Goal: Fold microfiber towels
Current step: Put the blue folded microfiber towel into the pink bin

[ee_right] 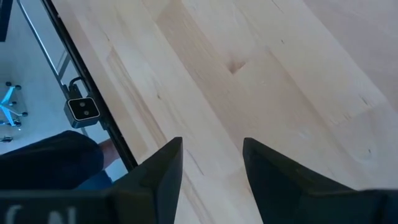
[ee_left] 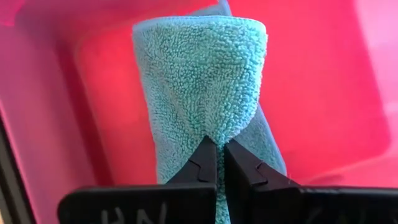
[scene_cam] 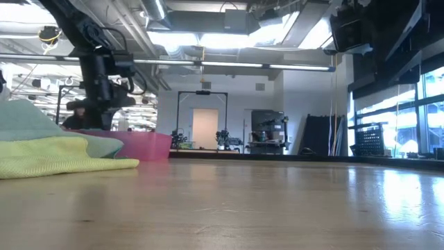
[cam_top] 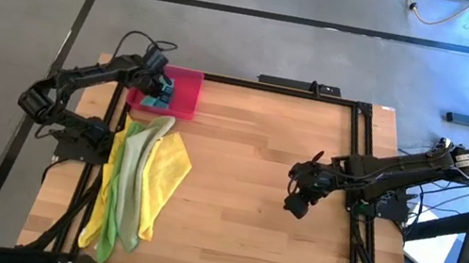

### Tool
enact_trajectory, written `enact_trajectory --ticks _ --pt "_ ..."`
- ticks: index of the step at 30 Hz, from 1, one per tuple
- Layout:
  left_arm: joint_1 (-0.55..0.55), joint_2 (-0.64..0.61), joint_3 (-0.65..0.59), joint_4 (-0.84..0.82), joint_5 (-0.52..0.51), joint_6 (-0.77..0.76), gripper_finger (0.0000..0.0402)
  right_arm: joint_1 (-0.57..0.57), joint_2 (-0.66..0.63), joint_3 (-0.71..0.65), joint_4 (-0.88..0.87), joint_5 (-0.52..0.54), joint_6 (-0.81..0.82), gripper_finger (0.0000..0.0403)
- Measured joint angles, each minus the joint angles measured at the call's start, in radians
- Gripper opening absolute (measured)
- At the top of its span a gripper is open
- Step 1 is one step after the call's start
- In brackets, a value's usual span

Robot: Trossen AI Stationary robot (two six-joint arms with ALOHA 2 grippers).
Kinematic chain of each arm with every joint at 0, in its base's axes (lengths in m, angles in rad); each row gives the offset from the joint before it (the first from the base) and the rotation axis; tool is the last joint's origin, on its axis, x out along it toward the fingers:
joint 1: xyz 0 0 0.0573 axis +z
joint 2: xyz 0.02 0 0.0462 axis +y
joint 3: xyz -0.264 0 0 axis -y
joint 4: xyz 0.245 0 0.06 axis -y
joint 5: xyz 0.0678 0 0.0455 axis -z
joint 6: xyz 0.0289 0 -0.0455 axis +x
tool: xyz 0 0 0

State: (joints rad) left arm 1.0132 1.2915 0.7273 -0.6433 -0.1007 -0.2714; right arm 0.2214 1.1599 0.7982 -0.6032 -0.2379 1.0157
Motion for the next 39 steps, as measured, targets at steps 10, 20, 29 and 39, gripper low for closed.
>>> enact_trajectory --ticks 10,20,29,39 --pt "-0.009 0.0 0.0 0.02 -0.04 -0.035 0.0076 0.0 0.0 0.0 0.002 -0.021 0.001 0.0172" --pt "-0.011 0.0 0.0 0.097 0.027 -0.18 0.0167 0.0 0.0 0.0 0.001 -0.026 -0.009 0.0172" --pt "-0.049 0.0 0.006 0.137 0.04 -0.194 0.0172 0.0 0.0 0.0 0.004 -0.026 -0.026 0.0172" --pt "-0.134 0.009 0.007 0.342 0.008 -0.217 0.0168 0.0 0.0 0.0 0.009 -0.019 -0.014 0.0172"
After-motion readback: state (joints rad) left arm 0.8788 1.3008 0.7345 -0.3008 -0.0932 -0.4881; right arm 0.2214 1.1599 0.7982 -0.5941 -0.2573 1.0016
